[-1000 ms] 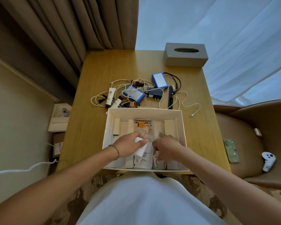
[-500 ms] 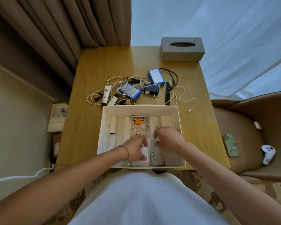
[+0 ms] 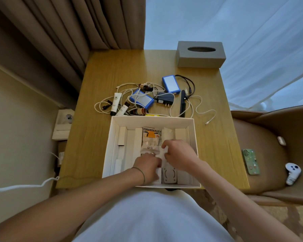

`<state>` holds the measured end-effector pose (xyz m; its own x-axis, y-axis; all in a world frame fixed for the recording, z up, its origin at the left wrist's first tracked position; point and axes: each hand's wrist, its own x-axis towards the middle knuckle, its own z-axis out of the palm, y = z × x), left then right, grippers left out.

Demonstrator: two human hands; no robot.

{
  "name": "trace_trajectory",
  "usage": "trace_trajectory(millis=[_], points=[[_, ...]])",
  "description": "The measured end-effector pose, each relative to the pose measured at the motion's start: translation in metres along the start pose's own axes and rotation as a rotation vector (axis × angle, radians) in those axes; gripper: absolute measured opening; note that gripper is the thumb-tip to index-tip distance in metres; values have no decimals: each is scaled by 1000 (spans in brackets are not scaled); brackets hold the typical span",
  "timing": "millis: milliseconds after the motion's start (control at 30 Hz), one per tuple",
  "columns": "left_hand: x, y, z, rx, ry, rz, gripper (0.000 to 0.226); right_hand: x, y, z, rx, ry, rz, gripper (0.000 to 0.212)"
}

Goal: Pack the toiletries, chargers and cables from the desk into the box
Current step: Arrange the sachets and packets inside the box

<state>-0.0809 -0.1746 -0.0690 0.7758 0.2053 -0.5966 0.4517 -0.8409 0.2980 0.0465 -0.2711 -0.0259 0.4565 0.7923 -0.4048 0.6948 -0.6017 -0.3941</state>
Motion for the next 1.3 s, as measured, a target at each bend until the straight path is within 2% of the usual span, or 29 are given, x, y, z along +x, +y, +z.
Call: trace_trajectory(millis=[133,367,533,667,867,1000,1100,1200,1300], points=[[-9,2,-21,-117,81,12,27,4,-9,-14,86,15,5,27],[-32,-33,-102,-447,611,41,9,39,-38,-58,211,197,-32,17],[-26,-88,-138,-597,833,-23,10,94,-74,-84,202,222,-88,19],[-12,-132,-147,-541,852,-108,13,141,-105,-82,-49,132,-198,22],[6,-178,-145,-466,742,-202,17,207,-134,-57,-365,-31,-350,37],[12,-198,-140,-509,693,-267,18,234,-143,-43,-567,-110,-443,22],[17,-211,-138,-529,671,-297,19,247,-144,-34,-709,-137,-512,22],[22,-220,-136,-530,645,-317,19,254,-144,-29,-846,-134,-549,22],[29,-228,-133,-561,634,-330,19,256,-144,-30,-859,-97,-562,17]])
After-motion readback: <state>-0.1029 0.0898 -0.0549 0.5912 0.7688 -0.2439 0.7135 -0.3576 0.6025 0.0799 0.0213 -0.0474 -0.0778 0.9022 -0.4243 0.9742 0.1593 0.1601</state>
